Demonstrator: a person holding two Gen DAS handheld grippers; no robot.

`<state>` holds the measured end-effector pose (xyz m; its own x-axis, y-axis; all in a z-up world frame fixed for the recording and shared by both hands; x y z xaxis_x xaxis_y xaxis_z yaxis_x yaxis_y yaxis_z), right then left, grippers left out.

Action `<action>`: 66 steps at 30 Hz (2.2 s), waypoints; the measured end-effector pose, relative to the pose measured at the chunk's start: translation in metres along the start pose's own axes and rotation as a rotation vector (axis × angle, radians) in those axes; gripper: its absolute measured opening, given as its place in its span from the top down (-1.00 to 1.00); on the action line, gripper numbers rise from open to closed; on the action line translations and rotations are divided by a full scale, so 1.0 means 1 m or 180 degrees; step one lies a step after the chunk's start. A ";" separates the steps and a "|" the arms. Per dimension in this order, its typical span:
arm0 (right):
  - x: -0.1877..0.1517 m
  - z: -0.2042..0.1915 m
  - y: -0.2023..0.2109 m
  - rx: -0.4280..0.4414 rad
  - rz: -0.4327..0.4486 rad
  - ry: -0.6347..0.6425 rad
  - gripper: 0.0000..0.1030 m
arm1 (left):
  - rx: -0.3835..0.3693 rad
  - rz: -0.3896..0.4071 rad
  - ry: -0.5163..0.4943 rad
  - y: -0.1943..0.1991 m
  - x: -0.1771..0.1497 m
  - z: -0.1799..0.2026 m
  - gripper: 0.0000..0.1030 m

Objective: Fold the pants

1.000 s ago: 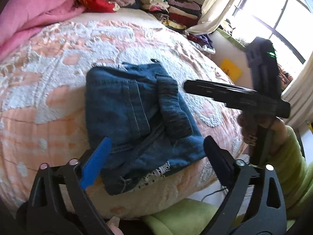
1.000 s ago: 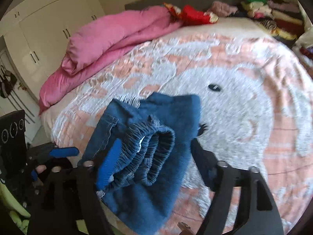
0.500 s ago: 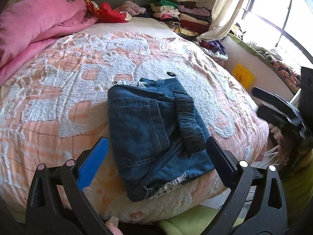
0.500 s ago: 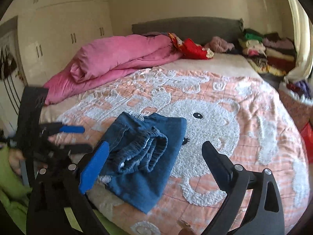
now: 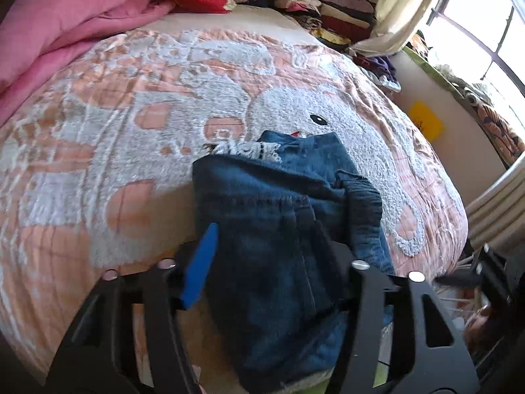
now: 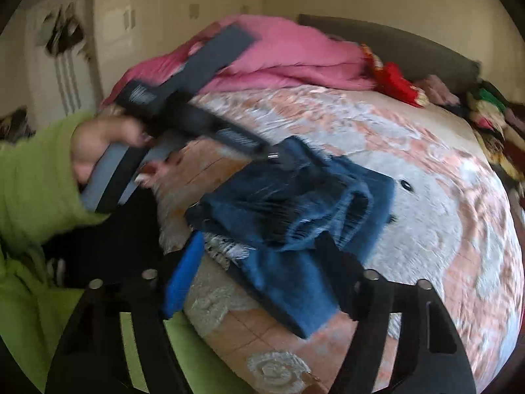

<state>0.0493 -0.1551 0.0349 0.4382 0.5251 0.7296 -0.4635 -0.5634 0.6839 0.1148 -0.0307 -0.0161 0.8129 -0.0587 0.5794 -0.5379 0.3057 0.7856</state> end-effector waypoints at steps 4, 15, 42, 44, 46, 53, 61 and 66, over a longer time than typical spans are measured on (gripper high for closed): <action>0.008 -0.013 -0.016 0.0095 -0.0047 0.0232 -0.19 | 0.0001 -0.0083 -0.0024 -0.013 0.007 -0.002 0.19; 0.026 -0.038 -0.076 0.0034 -0.0360 0.1069 0.11 | 0.0024 -0.0181 -0.0012 -0.027 0.013 -0.012 0.19; -0.007 0.003 -0.012 0.0536 -0.0217 0.0214 0.05 | 0.0108 0.0290 0.0030 0.008 -0.002 -0.019 -0.17; 0.004 0.010 0.002 0.0456 -0.0076 0.0028 -0.07 | 0.0167 0.0314 0.0040 0.018 -0.010 -0.022 -0.26; 0.018 0.036 0.011 0.0240 0.0050 -0.0224 -0.10 | 0.0199 0.0285 0.0026 0.022 -0.017 -0.023 -0.31; 0.063 0.092 -0.022 -0.0052 -0.0084 -0.0498 -0.10 | 0.0164 0.0076 -0.0125 0.019 -0.045 -0.006 -0.31; 0.076 0.110 -0.109 0.0184 -0.0714 -0.0555 0.27 | 0.0200 -0.0091 -0.0206 0.007 -0.061 0.005 -0.31; 0.074 0.100 -0.115 0.0069 -0.0781 -0.0446 0.56 | 0.0195 -0.0111 -0.0212 0.005 -0.064 0.007 -0.34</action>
<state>0.2121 -0.1157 0.0097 0.6381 0.5551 0.5336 -0.3144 -0.4447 0.8387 0.0585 -0.0321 -0.0474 0.8159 -0.1319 0.5629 -0.5237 0.2438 0.8163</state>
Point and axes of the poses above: each gripper's, at about its wrist camera, not at the fingertips, and y roughly against the way its jaws point, z to its right, x to its top, the point moved 2 cm from there along -y, roughly the way its jaws point, and after that the axes turned 2 degrees about -y, right-handed, at the moved point
